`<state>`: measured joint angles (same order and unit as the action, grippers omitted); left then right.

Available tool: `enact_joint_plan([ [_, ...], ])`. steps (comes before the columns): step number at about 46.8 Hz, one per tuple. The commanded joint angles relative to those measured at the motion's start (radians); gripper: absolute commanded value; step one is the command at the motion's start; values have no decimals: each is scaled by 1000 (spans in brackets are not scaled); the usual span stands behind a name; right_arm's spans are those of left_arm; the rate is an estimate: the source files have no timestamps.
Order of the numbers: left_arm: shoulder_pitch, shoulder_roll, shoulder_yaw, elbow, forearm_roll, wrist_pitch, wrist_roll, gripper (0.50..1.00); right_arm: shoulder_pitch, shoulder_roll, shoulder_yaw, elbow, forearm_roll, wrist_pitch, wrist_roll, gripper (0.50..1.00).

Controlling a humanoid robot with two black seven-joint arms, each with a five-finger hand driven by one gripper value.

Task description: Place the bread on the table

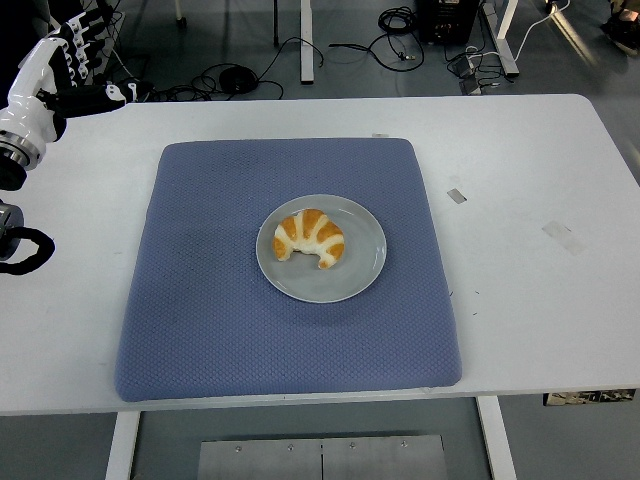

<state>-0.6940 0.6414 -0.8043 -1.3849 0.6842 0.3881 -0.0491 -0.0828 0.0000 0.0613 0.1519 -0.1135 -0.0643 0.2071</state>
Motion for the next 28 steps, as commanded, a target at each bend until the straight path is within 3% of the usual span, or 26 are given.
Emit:
enact_joint_plan([
  [1, 1, -2, -3, 1, 0, 0, -3, 983, 0, 0, 0, 0, 0, 0, 0, 1000],
  [22, -1, 3, 4, -2, 0, 0, 5, 981, 0, 0, 0, 0, 0, 0, 0, 1000],
  [28, -15, 3, 5, -9, 9, 0, 43, 981, 0, 0, 0, 0, 0, 0, 0, 1000],
])
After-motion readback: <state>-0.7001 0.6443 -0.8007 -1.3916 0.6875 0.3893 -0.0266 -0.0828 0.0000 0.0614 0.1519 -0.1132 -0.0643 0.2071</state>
